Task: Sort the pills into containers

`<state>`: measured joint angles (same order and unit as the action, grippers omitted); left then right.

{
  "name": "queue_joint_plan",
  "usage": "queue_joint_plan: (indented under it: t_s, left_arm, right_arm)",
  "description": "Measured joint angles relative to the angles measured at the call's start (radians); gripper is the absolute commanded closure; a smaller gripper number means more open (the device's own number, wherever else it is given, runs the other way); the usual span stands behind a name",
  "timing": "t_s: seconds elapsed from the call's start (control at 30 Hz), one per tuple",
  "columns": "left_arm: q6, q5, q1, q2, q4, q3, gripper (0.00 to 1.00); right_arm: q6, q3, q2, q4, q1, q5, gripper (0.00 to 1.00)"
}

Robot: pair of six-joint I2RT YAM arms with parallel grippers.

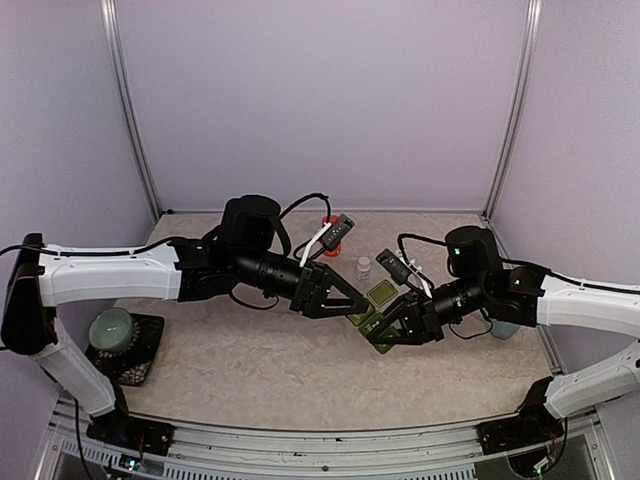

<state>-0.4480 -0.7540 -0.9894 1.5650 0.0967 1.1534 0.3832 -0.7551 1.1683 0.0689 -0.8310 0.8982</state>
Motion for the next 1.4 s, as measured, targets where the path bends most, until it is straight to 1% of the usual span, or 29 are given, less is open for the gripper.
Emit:
queue_joint_plan:
  t_s: [0.23,0.33,0.5,0.57,0.67,0.73,0.77,0.8,0.87,0.9,0.93,0.97,1.0,1.1,1.17,1.27,1.4]
  left_arm:
    - [0.034,-0.009,-0.027,0.064,-0.062,0.034,0.49]
    - [0.039,-0.008,-0.029,0.07,-0.084,0.034,0.56]
    - [0.048,-0.003,-0.029,0.07,-0.093,0.048,0.71]
    - [0.049,0.0,-0.028,0.072,-0.094,0.048,0.75]
    - [0.055,-0.009,-0.027,0.074,-0.095,0.049,0.78]
    - [0.057,-0.016,-0.027,0.075,-0.097,0.05,0.78]
    - [0.057,-0.018,-0.027,0.076,-0.097,0.05,0.78]
    - [0.056,-0.02,-0.027,0.077,-0.097,0.05,0.78]
    - [0.056,-0.021,-0.027,0.077,-0.097,0.05,0.78]
    - [0.056,-0.023,-0.027,0.078,-0.096,0.05,0.78]
    - [0.055,-0.023,-0.026,0.078,-0.096,0.05,0.78]
    - [0.051,-0.021,-0.026,0.078,-0.095,0.05,0.78]
    - [0.051,-0.016,-0.025,0.078,-0.096,0.05,0.78]
    - [0.038,-0.002,-0.015,0.079,-0.092,0.048,0.77]
    - [0.025,0.007,0.0,0.078,-0.076,0.039,0.77]
    - [-0.006,0.022,0.031,0.078,-0.039,0.001,0.77]
    - [-0.048,0.045,0.059,0.075,-0.002,-0.056,0.77]
  right_arm:
    - [0.0,0.0,0.01,0.0,0.0,0.003,0.96]
    - [0.0,0.0,0.019,0.0,0.0,0.003,0.96]
    - [0.0,-0.002,0.032,-0.002,0.0,0.011,0.93]
    - [-0.001,-0.002,0.032,-0.003,0.0,0.017,0.93]
    - [-0.002,-0.002,0.032,0.002,0.001,0.025,0.91]
    - [-0.005,-0.002,0.032,0.003,0.001,0.032,0.88]
    - [-0.005,-0.002,0.032,0.004,0.001,0.033,0.85]
    - [-0.007,-0.002,0.032,0.006,0.001,0.034,0.8]
    - [-0.011,-0.002,0.032,0.009,0.001,0.034,0.69]
    - [-0.014,-0.002,0.032,0.01,0.001,0.034,0.61]
    - [-0.014,-0.002,0.032,0.011,0.001,0.034,0.57]
    - [-0.013,-0.002,0.032,0.011,0.001,0.031,0.48]
    - [-0.016,-0.003,0.032,0.011,0.002,0.029,0.42]
    - [-0.018,-0.007,0.032,0.018,0.008,0.02,0.29]
    - [-0.023,-0.014,0.032,0.031,0.016,0.011,0.23]
    - [-0.03,-0.02,0.032,0.051,0.037,-0.015,0.19]
    - [-0.025,-0.02,0.023,0.09,0.097,-0.06,0.12]
